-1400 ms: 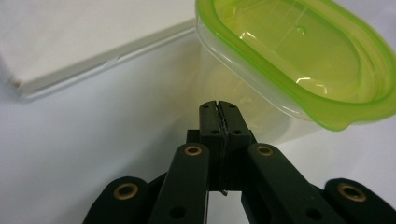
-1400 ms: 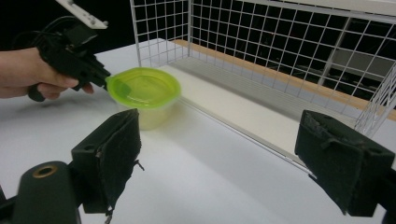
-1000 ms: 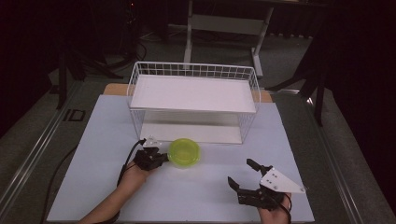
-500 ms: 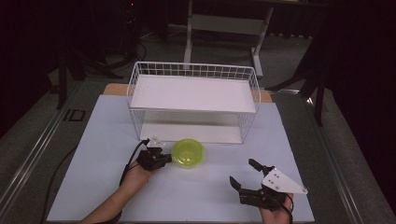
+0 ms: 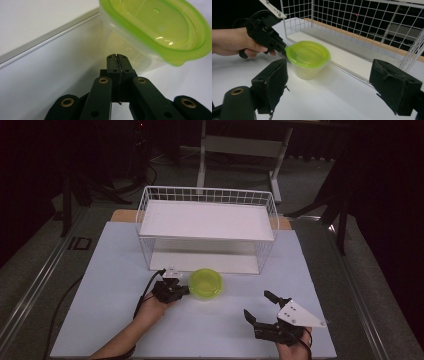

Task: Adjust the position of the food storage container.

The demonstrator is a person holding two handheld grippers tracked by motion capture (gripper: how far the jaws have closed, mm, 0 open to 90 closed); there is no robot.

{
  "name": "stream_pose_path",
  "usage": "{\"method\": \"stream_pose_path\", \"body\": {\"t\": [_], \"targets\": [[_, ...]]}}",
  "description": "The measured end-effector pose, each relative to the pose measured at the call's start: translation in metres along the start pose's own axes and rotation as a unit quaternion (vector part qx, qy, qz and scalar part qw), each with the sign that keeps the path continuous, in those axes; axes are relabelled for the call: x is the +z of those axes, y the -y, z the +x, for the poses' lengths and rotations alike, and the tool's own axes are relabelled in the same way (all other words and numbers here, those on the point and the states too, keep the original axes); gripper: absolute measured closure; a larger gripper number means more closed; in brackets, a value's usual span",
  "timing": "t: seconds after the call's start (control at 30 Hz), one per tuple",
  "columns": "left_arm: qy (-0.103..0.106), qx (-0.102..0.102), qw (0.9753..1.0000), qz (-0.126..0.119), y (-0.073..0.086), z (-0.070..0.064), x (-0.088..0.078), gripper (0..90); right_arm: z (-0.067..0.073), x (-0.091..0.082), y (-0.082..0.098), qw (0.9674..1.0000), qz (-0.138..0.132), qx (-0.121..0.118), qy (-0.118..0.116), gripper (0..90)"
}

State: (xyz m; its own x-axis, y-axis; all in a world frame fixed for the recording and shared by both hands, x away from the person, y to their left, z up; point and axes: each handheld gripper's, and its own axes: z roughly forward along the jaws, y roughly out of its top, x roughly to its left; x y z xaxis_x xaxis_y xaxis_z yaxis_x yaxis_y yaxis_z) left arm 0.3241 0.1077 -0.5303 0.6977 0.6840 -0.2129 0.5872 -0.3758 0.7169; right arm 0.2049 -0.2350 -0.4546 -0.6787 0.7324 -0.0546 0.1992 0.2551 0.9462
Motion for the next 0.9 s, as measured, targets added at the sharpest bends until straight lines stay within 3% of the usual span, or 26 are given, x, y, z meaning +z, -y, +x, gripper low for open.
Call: {"method": "stream_pose_path", "body": {"t": [0.47,0.63,0.9], "targets": [[0.011,0.015,0.9997,0.012,-0.014,-0.013,0.022,90.0,0.001,-0.001,0.0,1.0,0.002,0.0,-0.007,15.1],[0.013,0.031,0.9994,0.013,-0.02,-0.017,0.029,90.0,0.002,-0.002,0.0,1.0,0.0,-0.005,-0.003,15.0],[0.012,0.025,0.9996,0.01,-0.018,-0.012,0.025,89.9,0.0,-0.004,0.001,1.0,0.001,0.0,0.0,15.0]]}}
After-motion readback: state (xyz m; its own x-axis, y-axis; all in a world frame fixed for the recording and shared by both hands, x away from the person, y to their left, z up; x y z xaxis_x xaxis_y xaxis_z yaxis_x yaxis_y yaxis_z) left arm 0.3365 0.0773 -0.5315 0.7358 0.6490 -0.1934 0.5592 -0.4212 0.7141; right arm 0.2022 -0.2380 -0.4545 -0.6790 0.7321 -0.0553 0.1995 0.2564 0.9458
